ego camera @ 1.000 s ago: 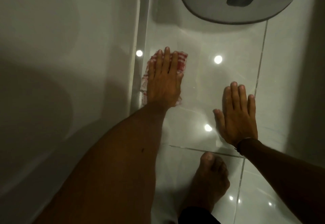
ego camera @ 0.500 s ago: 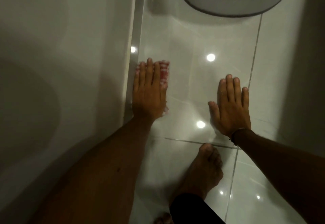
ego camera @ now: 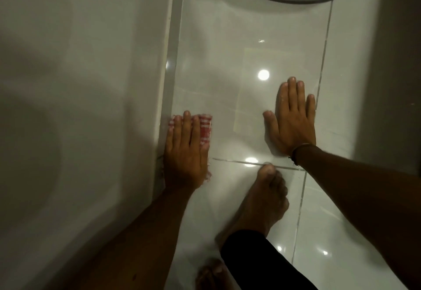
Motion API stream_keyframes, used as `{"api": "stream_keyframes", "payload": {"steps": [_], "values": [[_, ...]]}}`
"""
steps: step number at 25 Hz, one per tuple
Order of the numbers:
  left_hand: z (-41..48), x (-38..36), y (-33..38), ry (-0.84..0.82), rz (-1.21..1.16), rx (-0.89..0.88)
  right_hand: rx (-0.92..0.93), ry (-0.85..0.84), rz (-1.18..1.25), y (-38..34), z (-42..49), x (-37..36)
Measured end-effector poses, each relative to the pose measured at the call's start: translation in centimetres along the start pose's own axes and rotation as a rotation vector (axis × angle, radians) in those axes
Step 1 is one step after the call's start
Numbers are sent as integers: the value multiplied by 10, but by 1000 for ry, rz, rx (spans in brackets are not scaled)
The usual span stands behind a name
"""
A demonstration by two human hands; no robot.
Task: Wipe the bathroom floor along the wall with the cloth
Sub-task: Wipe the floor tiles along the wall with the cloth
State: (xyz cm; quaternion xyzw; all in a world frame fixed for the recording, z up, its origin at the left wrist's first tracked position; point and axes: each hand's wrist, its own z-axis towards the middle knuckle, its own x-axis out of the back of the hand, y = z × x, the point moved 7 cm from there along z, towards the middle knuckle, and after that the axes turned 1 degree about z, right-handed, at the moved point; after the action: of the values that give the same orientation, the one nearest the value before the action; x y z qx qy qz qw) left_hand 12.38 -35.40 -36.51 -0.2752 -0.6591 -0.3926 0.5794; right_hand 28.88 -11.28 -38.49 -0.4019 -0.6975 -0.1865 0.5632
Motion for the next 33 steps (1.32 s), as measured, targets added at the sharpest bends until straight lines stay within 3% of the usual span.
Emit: {"api": "stream_keyframes", "payload": {"steps": [3,6,11,16,21,24,28,31,33], "values": [[-47,-1,-2,-67,-16,52,73,25,-18,-40,-8,-11],[-78,-6,-2,-176,25,107,27,92,-21,-56,-15,-19],[-68,-5,-1,-188,82,83,38,155,-28,-51,-16,-25],[24,5,5,-97,60,30,32,156,-16,-52,-17,-25],[166,4,4,-133,153,-33,41,157,-13,-52,-16,-24],[194,-2,5,-162,163,-15,42,152,-35,-51,-16,-25],[151,-2,4,-190,215,-54,39,133,-35,-52,-16,-23],[76,4,3,-79,86,13,41,119,-26,-53,-16,-21],[17,4,3,-110,39,12,40,130,-21,-54,-17,-19]]}}
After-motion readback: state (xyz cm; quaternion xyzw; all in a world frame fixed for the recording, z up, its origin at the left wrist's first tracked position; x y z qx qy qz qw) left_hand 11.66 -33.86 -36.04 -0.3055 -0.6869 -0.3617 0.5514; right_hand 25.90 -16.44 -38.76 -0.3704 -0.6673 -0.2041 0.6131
